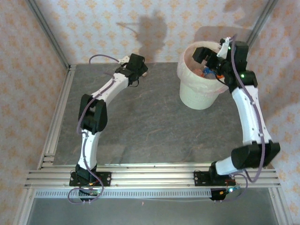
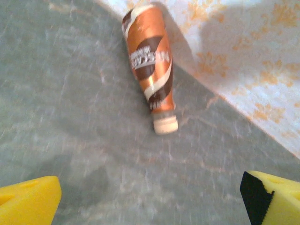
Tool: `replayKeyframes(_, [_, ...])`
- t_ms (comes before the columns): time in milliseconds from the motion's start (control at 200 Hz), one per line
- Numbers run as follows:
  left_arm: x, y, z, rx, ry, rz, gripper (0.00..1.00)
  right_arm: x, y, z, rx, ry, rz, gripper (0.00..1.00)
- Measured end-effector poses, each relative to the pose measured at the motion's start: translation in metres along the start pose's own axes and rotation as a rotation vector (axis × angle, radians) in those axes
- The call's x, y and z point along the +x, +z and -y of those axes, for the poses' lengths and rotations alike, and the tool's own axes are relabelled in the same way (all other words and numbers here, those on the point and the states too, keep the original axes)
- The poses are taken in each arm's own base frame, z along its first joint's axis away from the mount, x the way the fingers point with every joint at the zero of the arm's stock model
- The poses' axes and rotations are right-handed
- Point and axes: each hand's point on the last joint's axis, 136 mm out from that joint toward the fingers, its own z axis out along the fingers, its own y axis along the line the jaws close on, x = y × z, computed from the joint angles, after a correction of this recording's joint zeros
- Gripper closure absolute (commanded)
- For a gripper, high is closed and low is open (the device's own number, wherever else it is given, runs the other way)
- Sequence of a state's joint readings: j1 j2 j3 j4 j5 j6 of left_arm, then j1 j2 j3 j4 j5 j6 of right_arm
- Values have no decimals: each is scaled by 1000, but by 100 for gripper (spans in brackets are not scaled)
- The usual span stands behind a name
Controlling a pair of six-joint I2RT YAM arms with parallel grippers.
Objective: Put the plastic bottles in the bin
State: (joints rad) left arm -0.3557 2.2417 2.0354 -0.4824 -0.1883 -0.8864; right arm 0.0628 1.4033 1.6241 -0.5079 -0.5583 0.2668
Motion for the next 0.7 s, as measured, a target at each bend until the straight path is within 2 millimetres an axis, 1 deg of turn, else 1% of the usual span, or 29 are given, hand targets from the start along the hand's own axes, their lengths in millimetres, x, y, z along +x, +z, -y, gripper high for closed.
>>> replayKeyframes(90, [-7, 22, 10, -22, 11, 31, 0, 6, -21, -19, -67, -59, 49, 1])
replayKeyframes(170, [-8, 42, 15, -44, 14, 50, 1, 12, -36, -34, -121, -107, 75, 1])
replayKeyframes(260, [-1, 60, 11, -77, 25, 55, 2, 19, -48, -49, -173, -153, 92, 1])
replayKeyframes(315, [7, 71, 4, -101, 44, 43, 3, 24, -55, -57, -200, -177, 96, 1])
replayKeyframes(415, [21, 86, -7, -134, 92, 22, 5, 30, -65, -65, -228, -211, 100, 1])
replayKeyframes(570, [25, 105, 2, -101, 156, 36, 8, 31, -73, -69, -237, -252, 116, 1])
replayKeyframes(701, [35, 115, -3, -103, 212, 19, 9, 32, -73, -68, -234, -268, 114, 1])
